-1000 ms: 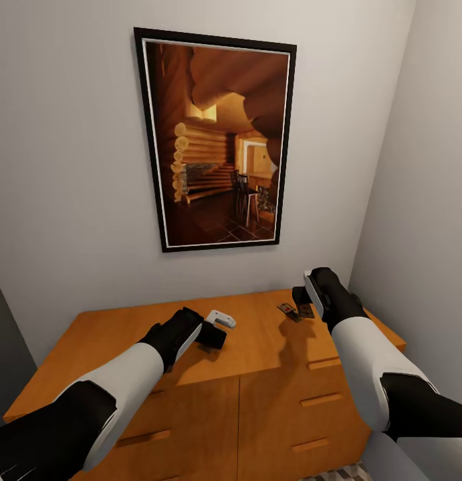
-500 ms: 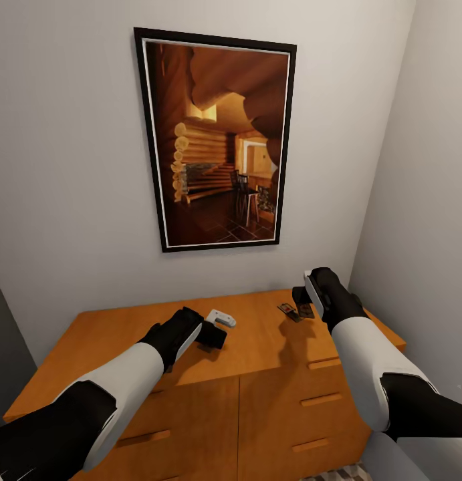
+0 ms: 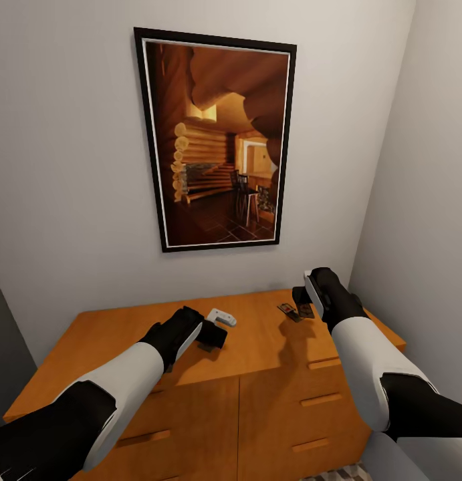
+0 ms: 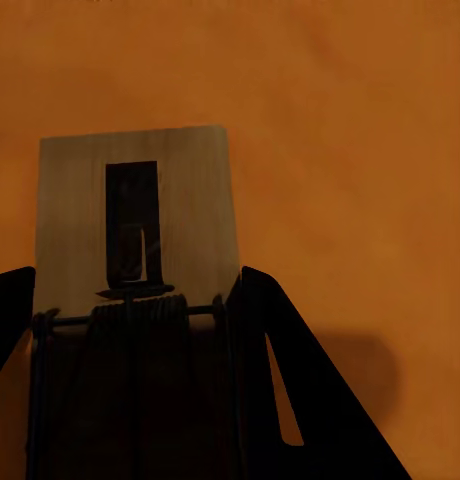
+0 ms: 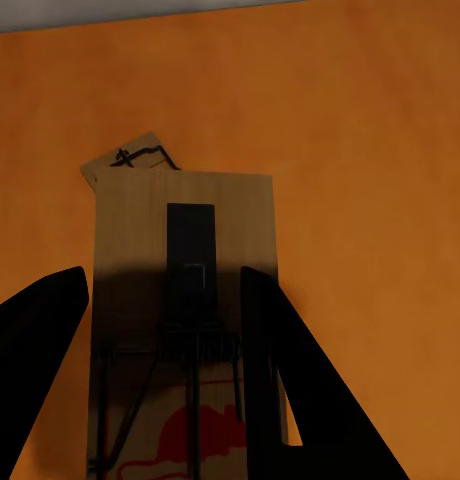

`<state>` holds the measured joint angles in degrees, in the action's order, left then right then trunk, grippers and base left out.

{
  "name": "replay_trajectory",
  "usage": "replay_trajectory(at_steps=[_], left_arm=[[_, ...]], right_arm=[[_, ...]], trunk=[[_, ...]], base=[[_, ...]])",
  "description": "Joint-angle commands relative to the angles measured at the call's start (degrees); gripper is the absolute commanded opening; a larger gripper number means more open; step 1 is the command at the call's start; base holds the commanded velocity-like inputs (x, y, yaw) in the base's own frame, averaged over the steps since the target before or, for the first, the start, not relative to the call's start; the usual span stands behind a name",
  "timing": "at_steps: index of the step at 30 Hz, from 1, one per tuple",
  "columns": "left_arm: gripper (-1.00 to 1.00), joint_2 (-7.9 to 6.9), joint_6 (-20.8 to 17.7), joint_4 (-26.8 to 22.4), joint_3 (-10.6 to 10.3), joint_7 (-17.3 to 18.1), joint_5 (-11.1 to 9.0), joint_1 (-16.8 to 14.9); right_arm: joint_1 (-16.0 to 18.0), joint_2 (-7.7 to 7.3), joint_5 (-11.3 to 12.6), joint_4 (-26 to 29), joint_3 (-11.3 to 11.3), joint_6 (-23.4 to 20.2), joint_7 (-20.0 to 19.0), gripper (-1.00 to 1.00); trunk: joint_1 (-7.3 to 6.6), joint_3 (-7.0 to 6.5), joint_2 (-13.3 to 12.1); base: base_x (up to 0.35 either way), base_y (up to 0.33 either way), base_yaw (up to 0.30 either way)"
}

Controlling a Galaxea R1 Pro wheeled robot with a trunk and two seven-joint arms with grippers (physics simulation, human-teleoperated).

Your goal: Take the four mousetraps from the cabinet in the bathroom and place them on the bathroom floor. Make sure all four end up on the same floor surface, and ensure that at least two of them are either under or directly next to the same bathroom sink.

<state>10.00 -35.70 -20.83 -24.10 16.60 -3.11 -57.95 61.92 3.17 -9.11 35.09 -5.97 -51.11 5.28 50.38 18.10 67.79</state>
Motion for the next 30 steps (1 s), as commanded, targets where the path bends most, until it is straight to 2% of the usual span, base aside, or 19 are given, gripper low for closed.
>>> replay_trajectory(at_steps=[1, 15, 30], left_arm=[[-1.0, 0.0, -0.26, -0.01, -0.14, 0.07, -0.14, -0.06], [-1.0, 0.0, -0.33, -0.09, -0.31, 0.35, -0.14, -0.06], [-1.0, 0.0, -0.25, -0.16, -0.41, 0.11, -0.14, -0.08]], right_arm=[[0.04, 0.08, -0.46, 0.07, -0.35, -0.22, -0.27, -1.0], [0.04, 0.08, -0.43, 0.07, -0.35, -0.22, -0.27, -1.0], [0.04, 0.08, -0.38, 0.07, -0.35, -0.22, -0.27, -1.0]], trunk=[[0.0, 0.08, 0.05], [0.0, 0.08, 0.05], [-3.29, -2.62, -5.97]], base=[[0.0, 0.0, 0.0], [0.0, 0.0, 0.0], [0.0, 0.0, 0.0]])
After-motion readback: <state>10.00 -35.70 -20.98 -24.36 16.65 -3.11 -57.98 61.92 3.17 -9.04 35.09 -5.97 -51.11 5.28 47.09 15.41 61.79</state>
